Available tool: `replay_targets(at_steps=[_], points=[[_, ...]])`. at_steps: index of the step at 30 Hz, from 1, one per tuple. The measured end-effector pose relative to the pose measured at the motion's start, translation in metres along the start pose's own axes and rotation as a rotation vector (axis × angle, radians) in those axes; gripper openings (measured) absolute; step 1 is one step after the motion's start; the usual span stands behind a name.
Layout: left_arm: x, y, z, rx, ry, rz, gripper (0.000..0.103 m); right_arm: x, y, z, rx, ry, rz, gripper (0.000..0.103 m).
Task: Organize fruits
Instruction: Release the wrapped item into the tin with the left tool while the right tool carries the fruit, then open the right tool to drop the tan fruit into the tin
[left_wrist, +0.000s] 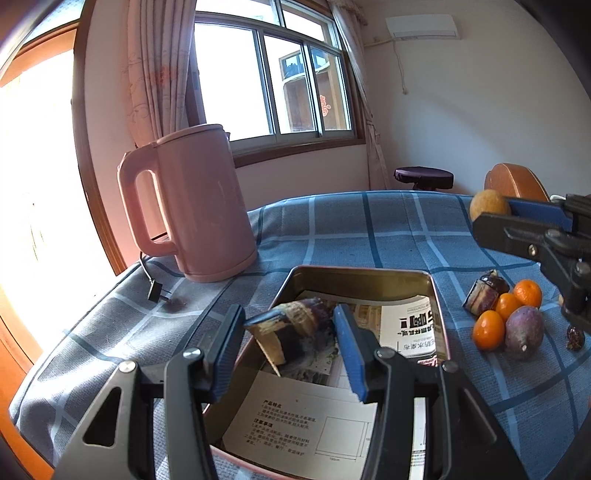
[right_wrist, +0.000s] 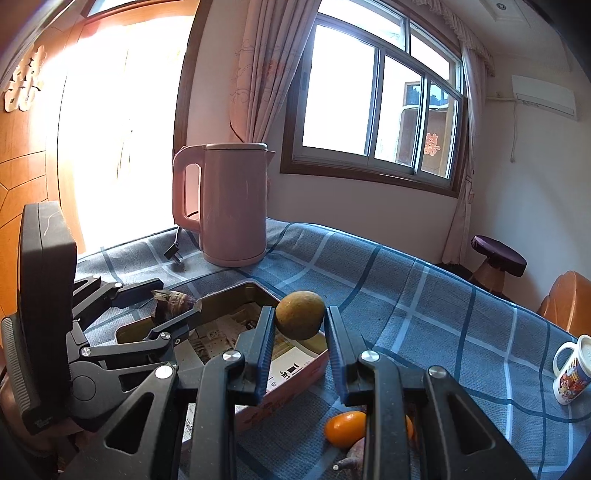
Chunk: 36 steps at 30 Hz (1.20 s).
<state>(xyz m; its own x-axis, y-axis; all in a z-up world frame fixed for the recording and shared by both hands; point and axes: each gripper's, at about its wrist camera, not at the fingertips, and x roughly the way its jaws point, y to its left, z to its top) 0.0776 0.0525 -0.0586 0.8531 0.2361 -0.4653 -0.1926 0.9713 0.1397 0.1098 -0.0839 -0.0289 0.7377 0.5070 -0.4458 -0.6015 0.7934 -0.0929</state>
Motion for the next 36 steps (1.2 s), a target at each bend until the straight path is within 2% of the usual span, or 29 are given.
replay_targets(at_steps=[10,29,33,36], points=[[0.01,0.01,-0.002,0.004,0.027,0.003,0.052,0.031,0.016,-0.009,0.005,0.064,0.043,0.029],[0.024,0.01,-0.007,0.03,0.081,-0.005,0.052,0.064,0.028,-0.027,0.017,0.17,0.066,0.029],[0.021,0.009,-0.008,0.033,0.066,0.016,0.057,0.072,0.03,-0.034,0.015,0.212,0.067,0.03],[0.017,0.009,-0.007,0.042,0.055,0.03,0.06,0.068,0.028,-0.037,0.021,0.199,0.066,0.031]])
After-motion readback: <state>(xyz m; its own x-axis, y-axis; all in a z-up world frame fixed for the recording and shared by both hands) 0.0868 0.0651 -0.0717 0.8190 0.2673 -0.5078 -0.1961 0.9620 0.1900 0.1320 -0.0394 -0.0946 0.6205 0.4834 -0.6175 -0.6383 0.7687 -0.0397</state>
